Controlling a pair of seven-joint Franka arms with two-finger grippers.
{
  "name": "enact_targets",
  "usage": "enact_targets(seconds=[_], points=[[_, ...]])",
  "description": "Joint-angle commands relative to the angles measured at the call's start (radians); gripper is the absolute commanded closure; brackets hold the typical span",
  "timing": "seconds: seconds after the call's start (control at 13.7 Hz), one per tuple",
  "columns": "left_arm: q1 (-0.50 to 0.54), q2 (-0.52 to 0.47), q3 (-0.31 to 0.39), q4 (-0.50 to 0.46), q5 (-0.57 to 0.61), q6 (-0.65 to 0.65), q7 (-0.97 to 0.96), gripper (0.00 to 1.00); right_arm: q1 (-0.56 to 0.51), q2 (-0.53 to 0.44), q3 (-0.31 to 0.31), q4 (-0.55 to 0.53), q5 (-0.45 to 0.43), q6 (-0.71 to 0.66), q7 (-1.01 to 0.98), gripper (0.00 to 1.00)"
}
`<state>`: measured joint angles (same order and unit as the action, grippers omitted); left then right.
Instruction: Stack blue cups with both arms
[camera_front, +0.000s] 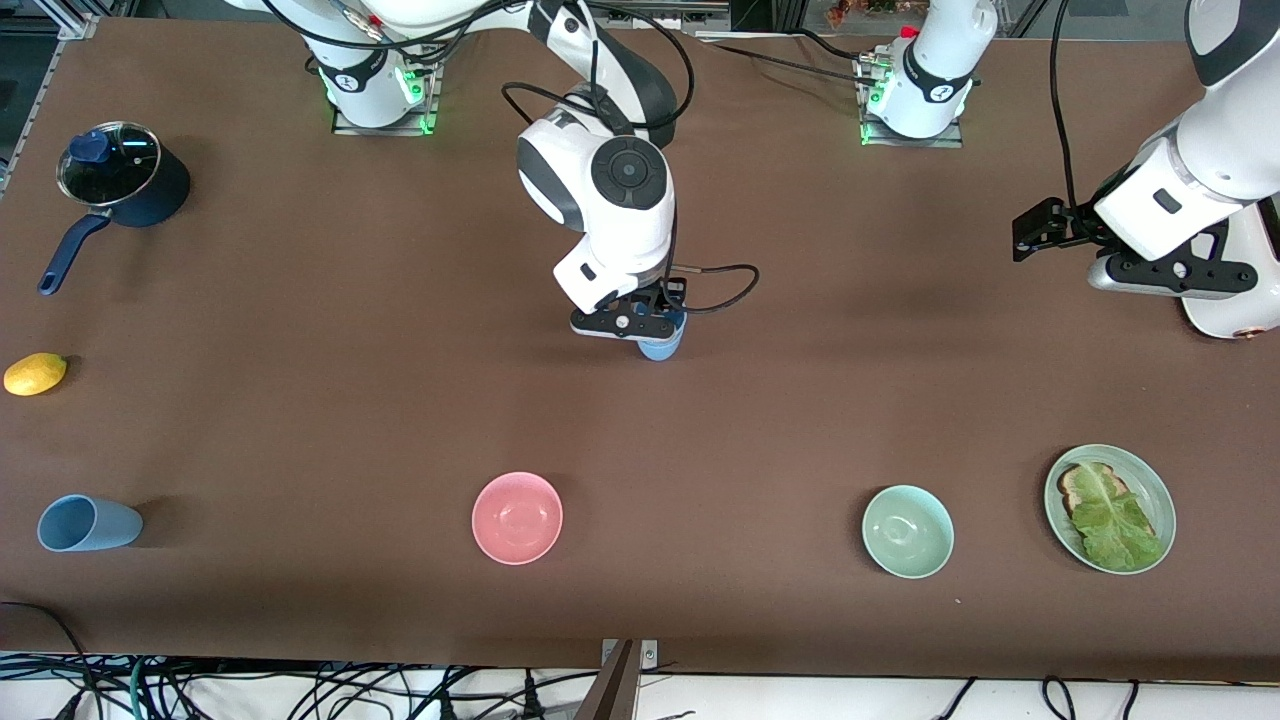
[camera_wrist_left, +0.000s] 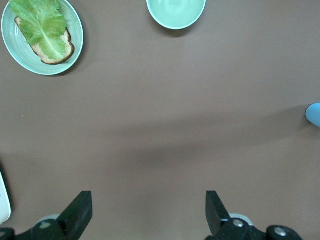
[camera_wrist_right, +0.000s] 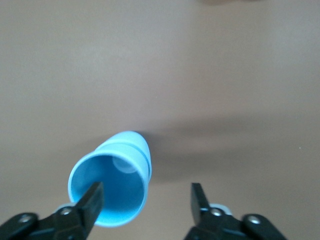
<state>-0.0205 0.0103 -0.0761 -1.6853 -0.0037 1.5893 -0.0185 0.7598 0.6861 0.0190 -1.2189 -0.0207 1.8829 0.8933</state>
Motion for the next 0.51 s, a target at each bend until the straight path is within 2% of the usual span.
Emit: enact_targets(seconds=[0.0,0.44], points=[[-0.004,-0.006,0.002,0.009,-0.015,-0.017,-0.003,0.00,-0.030,-0.017,-0.011,0.016,-0.012,-0.011,-0.019,0.00],[-0.004,-0.006,0.002,0.009,-0.015,-0.017,-0.003,0.00,-0.180,-0.100,-0.010,0.028,-0.001,-0.126,-0.293,0.00]])
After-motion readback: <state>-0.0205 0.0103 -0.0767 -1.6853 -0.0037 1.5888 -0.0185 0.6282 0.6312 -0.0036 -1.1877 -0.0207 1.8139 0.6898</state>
